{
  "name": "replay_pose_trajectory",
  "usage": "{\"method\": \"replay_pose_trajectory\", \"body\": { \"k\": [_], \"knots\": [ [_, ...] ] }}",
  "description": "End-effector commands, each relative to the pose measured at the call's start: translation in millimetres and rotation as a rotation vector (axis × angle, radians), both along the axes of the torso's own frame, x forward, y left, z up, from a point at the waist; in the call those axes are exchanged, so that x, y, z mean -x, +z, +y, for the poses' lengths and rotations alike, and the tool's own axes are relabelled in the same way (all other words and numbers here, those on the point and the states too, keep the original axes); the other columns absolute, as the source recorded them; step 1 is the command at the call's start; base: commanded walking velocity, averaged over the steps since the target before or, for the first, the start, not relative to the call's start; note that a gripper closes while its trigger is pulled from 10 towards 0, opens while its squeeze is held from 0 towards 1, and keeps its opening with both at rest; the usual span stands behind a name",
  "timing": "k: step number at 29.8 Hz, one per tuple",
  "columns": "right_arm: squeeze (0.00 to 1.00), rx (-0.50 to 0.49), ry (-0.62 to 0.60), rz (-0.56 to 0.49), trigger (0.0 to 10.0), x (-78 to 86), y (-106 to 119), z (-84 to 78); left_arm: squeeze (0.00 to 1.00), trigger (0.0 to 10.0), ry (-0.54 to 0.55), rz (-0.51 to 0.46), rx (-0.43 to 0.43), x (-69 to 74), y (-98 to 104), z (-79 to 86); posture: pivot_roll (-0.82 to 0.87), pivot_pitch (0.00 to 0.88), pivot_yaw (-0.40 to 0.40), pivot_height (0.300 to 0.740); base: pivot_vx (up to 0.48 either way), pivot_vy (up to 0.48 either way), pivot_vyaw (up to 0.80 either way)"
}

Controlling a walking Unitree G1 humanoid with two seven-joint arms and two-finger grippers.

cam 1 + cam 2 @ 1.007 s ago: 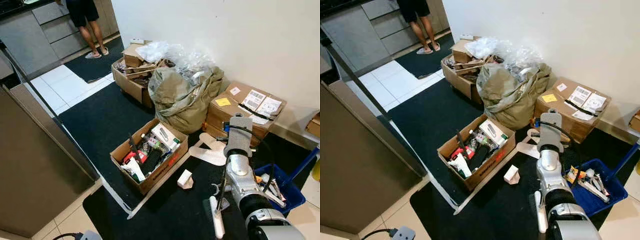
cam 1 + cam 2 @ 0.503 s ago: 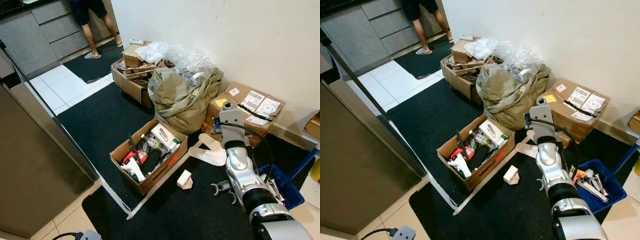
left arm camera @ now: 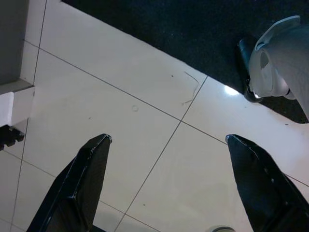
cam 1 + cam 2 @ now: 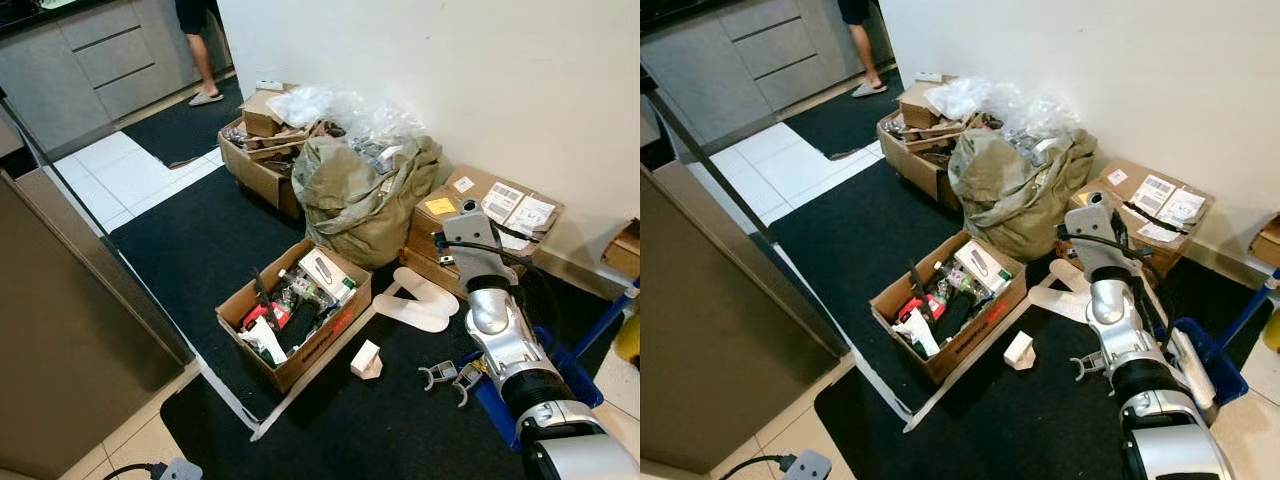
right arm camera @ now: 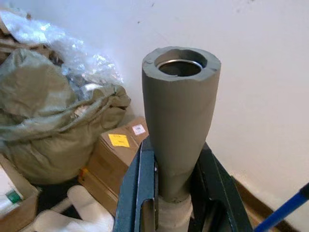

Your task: Sweep floor

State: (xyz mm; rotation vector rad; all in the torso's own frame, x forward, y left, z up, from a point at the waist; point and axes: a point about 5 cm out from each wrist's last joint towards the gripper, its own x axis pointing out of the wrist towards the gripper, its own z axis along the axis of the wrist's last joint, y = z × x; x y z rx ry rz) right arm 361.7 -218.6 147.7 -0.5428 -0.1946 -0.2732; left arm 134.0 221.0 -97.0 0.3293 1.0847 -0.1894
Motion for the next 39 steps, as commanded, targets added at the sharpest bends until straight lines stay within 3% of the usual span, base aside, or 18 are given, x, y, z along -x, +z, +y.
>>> {"method": "replay_pose_trajectory", "body": {
  "k": [1,5,6,11,13,21,36,39],
  "knots": [
    [0.0,-0.028,0.071,-0.107,10.0,-3.6,20.5,14.8,0.0,10.0,0.009,0.029,-0.008,6.8,-1.8,3.8,0.02,0.092,0.117,0.74,0.0,0.0,0.0],
    [0.0,-0.1,0.087,-0.162,10.0,-5.3,33.6,18.6,0.0,10.0,0.007,0.027,-0.012,6.0,-1.4,4.3,0.02,0.089,0.116,0.74,0.0,0.0,0.0],
    [0.0,-0.176,0.111,-0.174,10.0,-7.3,40.4,22.4,0.0,10.0,0.008,0.024,-0.014,5.1,-1.1,4.5,0.01,0.085,0.116,0.74,0.0,0.0,0.0],
    [0.0,-0.247,0.158,-0.169,10.0,-9.5,44.9,28.1,0.0,10.0,0.012,0.019,-0.015,3.9,-0.7,4.8,0.01,0.078,0.115,0.74,0.0,0.0,0.0],
    [0.0,-0.345,0.23,-0.151,10.0,-13.5,51.3,37.4,0.0,10.0,0.035,-0.002,-0.019,0.4,0.8,6.0,0.01,0.066,0.113,0.74,0.0,0.0,0.0],
    [0.0,-0.443,0.278,-0.147,10.0,-15.8,55.9,48.0,0.0,10.0,0.062,-0.019,-0.026,-3.7,2.6,8.1,0.0,0.054,0.109,0.74,0.0,0.0,0.0],
    [0.0,-0.536,0.394,-0.18,10.0,-15.0,66.8,59.8,0.0,10.0,0.114,-0.038,-0.007,-6.9,3.3,6.5,0.0,0.021,0.09,0.74,0.0,0.0,0.0],
    [0.0,-0.618,0.426,-0.22,10.0,-15.6,76.8,61.6,0.0,10.0,0.102,-0.036,-0.007,-7.9,3.3,5.2,-0.01,0.01,0.084,0.74,0.0,0.0,0.0]
  ]
}}
